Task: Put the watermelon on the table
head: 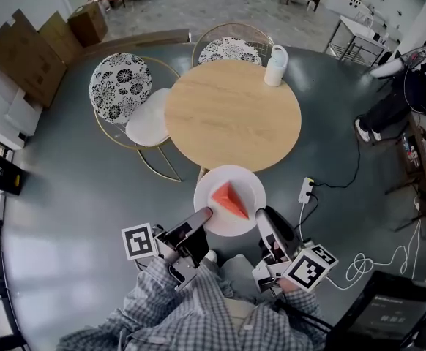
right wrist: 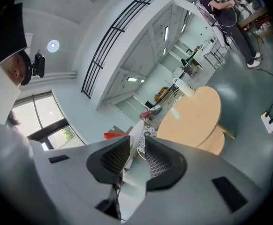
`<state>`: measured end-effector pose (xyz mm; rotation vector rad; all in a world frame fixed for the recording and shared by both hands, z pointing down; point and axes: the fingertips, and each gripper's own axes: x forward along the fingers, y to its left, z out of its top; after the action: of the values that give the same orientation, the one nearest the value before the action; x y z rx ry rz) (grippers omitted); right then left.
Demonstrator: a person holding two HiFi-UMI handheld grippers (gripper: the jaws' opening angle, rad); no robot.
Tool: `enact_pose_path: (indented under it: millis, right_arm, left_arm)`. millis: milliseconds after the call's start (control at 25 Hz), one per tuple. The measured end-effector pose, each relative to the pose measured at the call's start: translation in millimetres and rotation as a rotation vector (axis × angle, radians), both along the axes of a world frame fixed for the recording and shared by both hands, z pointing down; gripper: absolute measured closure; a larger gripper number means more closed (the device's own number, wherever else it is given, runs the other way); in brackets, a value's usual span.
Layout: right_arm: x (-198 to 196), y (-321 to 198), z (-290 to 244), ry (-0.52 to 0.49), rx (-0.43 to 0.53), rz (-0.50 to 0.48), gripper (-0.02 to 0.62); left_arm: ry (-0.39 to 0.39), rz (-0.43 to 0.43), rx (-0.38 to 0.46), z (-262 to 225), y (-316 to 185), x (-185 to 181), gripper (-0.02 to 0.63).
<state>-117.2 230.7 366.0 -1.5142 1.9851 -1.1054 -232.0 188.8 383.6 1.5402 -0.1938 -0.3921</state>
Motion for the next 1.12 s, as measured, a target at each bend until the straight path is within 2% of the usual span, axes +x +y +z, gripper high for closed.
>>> enact_pose_path:
  millis: [160, 560, 840, 1120]
  right_arm:
    - [-8, 4, 0, 0.040, 0.011, 0.003, 0.505]
    - [-2, 11, 10, 0.030, 0.001, 0.034, 0.506]
    - [18, -4, 14, 0.027, -0.009, 0.012, 0.506]
    - [57, -32, 17, 0.030, -0.022, -0.024, 0.506]
  left_arm:
    - [-0.001, 0.025, 0.002, 0, 7, -3, 0.565]
    - [-0.009, 0.067, -0.020, 11, 11, 4, 0.564]
    - [-0.018, 0.043, -0.032, 14, -2, 24, 0.565]
    - [-0.029, 0.019, -0.032, 16, -27, 61, 0.565]
